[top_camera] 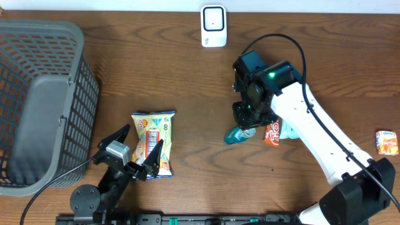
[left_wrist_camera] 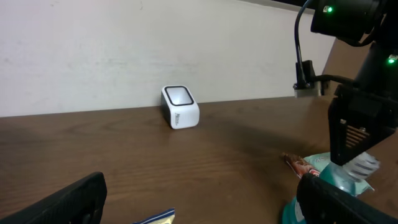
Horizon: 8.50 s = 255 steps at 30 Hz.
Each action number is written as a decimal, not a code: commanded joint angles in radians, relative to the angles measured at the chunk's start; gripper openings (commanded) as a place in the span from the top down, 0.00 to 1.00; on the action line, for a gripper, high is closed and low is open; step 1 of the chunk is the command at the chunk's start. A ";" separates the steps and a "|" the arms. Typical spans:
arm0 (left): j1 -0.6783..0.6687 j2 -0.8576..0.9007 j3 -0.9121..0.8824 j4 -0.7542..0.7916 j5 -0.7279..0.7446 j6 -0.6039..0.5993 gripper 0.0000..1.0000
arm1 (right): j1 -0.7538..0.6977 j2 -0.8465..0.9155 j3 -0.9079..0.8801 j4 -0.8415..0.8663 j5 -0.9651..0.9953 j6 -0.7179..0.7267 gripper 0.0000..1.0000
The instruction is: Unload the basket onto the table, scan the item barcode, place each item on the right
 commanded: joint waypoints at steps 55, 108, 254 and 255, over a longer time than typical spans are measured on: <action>-0.004 -0.007 0.002 0.001 0.010 -0.006 0.02 | -0.099 0.467 -0.342 0.240 -0.171 -0.649 0.76; -0.004 -0.007 0.002 0.001 0.010 -0.006 0.02 | -0.097 0.454 0.005 0.111 -0.377 -0.558 0.64; -0.396 1.138 0.554 -0.691 -0.336 -1.547 0.02 | 0.114 -0.475 -0.638 0.444 -0.301 0.079 0.30; -0.414 1.154 0.546 -0.651 -0.355 -1.547 0.02 | 0.114 -0.475 -0.638 0.442 -0.301 0.079 0.30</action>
